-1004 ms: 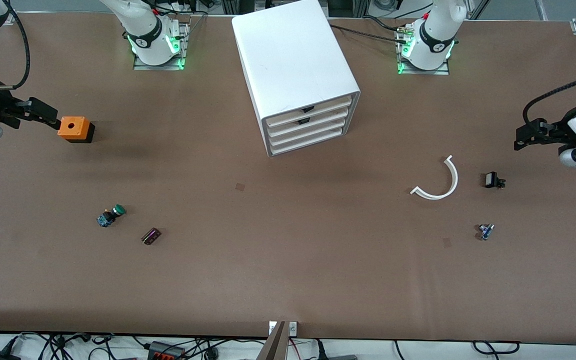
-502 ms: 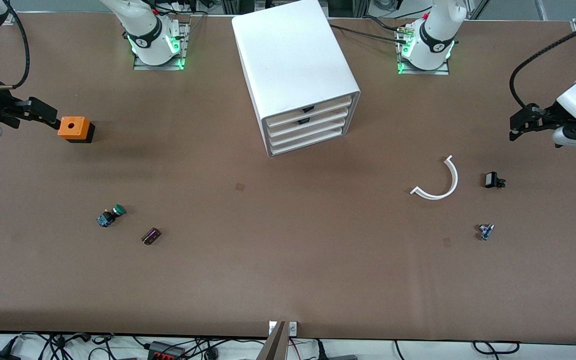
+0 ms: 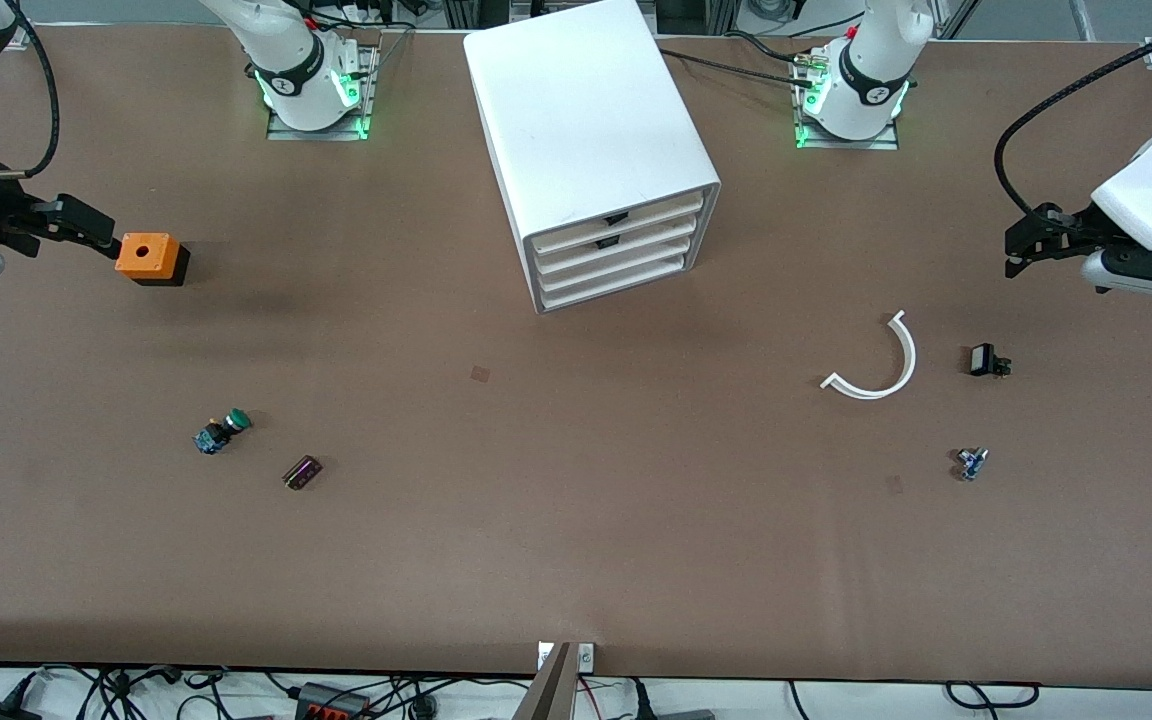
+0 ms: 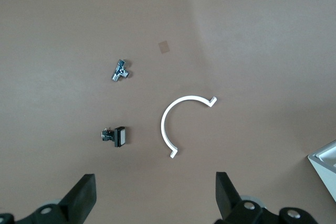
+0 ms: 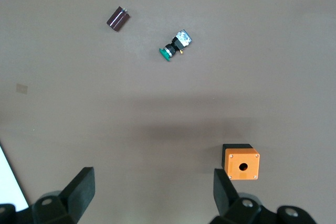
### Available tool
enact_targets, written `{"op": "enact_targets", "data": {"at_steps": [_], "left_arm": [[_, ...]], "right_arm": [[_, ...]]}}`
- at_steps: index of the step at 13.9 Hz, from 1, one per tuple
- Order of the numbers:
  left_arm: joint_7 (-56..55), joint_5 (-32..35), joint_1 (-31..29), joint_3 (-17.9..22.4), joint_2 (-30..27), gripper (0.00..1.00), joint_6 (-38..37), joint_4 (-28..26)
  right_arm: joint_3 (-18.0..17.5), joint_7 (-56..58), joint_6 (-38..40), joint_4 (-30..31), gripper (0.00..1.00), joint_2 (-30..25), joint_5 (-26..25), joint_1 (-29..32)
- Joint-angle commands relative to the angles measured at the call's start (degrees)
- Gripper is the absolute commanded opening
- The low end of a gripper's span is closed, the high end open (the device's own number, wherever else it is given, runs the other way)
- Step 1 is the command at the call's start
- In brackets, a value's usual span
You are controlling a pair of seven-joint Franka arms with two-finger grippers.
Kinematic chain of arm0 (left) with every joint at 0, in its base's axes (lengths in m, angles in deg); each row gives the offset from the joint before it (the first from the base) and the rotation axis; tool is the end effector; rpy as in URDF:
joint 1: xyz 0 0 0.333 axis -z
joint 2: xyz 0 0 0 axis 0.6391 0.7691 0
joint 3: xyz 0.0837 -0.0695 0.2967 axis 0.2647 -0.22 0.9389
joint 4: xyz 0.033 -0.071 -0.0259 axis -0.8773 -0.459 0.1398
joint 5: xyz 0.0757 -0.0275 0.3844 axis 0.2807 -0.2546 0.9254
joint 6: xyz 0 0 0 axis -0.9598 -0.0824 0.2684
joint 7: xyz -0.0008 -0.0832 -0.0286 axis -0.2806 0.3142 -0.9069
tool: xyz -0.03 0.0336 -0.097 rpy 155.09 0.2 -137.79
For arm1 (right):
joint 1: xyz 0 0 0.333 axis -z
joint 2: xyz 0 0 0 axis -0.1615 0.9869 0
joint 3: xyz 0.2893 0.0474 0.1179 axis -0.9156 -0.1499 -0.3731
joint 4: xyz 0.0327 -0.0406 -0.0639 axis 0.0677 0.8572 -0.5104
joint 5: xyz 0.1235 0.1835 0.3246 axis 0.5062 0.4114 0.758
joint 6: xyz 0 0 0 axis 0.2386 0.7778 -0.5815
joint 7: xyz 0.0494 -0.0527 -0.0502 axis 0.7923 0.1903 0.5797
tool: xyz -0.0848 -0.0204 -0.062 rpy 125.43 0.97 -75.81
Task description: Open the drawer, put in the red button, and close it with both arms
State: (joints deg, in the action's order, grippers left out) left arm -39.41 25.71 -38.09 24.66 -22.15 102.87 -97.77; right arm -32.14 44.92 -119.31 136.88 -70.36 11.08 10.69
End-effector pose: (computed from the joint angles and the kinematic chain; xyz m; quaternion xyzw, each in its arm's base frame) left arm 0.5533 -0.0053 0.5746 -0.9944 0.1029 -0.0091 0.0201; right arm 0.5446 -0.0260 0.5661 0.9997 -0.0081 -0.0216 0.0030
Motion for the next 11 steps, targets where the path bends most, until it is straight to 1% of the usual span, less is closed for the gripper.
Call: {"op": "enact_targets", "data": {"at_steps": [1, 3, 6, 8, 11], "left_arm": [[0.1, 0.8, -0.8, -0.9, -0.1, 1.00, -1.6, 0.8], [-0.2, 0.7, -0.8, -0.9, 0.6, 1.00, -1.7, 1.9], [-2.3, -0.9, -0.6, -1.0, 0.8, 1.00, -4.7, 2.2], [-2.4, -0.9, -0.7, -0.9, 0.9, 1.00, -5.0, 2.4], [-2.6, -0.9, -0.6, -0.9, 1.7, 1.00, -5.2, 4.2]], "right_arm": [[-0.3, -0.1, 0.5, 0.5, 1.00, -1.1, -0.6, 0.0], [-0.3, -0.1, 0.7, 0.5, 1.00, -1.1, -0.4, 0.1], [-0.3, 0.7, 0.7, 0.0, 1.00, -1.1, -0.4, 0.2], [-0.3, 0.7, 0.7, -0.2, 1.00, -0.5, -0.2, 0.2], [-0.3, 0.7, 0.6, -0.3, 1.00, -0.6, -0.1, 0.2]]}}
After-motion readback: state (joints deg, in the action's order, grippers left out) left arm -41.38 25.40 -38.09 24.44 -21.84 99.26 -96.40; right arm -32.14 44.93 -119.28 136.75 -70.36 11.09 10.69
